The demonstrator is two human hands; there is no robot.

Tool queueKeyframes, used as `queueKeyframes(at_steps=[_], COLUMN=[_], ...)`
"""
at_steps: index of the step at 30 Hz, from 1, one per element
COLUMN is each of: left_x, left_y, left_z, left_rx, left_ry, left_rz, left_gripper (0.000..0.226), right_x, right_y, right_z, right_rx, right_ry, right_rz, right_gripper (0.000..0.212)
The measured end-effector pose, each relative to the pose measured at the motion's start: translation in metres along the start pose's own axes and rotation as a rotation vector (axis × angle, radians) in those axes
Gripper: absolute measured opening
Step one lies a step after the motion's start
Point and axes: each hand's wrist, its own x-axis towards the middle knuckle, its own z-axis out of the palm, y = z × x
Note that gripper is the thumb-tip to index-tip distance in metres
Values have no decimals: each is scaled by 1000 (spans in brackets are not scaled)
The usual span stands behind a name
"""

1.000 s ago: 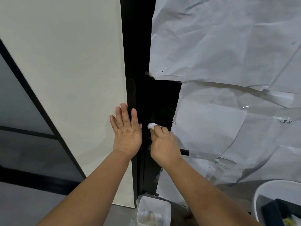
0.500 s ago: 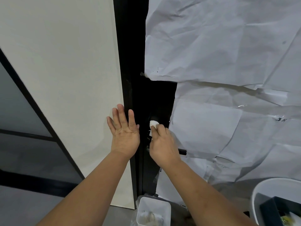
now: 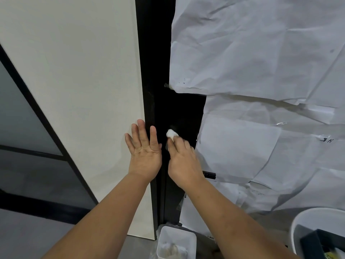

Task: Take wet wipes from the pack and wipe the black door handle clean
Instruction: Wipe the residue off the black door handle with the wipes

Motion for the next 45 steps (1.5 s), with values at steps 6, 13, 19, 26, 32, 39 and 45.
queueKeyframes(at_steps=[6, 13, 19, 26, 32, 39, 45], left_x=[0, 0, 1, 0, 0, 0, 1], left_y=[0, 1, 1, 1, 1, 1, 0], left_z=[0, -1, 0, -1, -1, 0, 1], left_rx=[4, 13, 10, 24, 22, 19, 26], left_ry=[-6, 23, 15, 30, 22, 38, 30], left_rz=[11, 23, 23, 30, 23, 21, 14], left_gripper=[89, 89, 92, 93, 92, 92, 91], right_x=[-3, 12, -8, 5, -29, -27, -19], right_y=[3, 0, 7, 10, 26, 17, 13], right_z=[-3, -22, -9, -30, 8, 14, 10], right_rx=[9, -8, 16, -25, -62, 24, -27], right_ry=[39, 159, 59, 150, 10, 19, -37], right_rz=[38, 94, 104, 116, 146, 213, 31], right_gripper=[54, 66, 67, 71, 43, 37, 40])
